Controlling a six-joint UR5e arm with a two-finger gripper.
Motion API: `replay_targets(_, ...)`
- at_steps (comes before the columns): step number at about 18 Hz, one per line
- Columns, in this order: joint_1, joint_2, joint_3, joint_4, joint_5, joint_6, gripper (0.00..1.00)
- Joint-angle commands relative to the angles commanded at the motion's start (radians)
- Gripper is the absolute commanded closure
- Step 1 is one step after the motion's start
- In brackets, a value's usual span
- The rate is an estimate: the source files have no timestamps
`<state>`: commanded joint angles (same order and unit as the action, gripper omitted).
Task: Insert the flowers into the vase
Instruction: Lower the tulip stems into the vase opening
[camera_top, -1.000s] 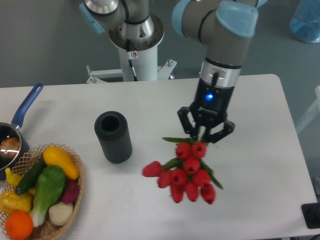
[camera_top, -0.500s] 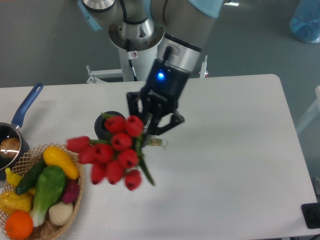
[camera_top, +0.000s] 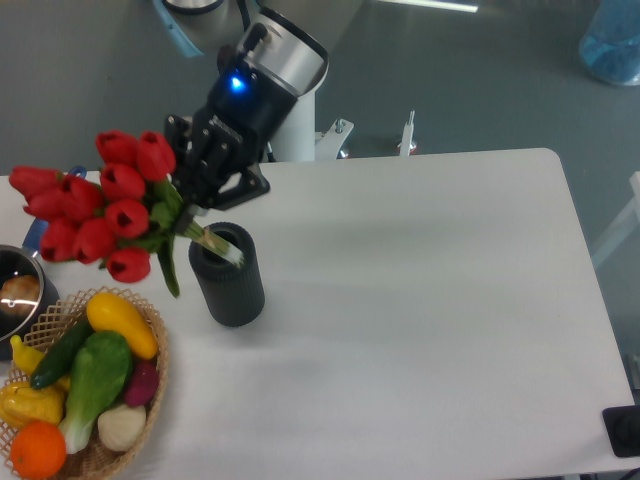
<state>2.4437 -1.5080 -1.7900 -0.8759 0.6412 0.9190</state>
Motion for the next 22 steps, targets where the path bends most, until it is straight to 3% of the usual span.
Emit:
replay_targets(5, -0.014, 0.002, -0.052, 0.003, 0.0, -0.002, 1.0)
replay_targets(22, 0.003, -0.017, -0.074, 0.003, 0.009, 0.009, 1.0)
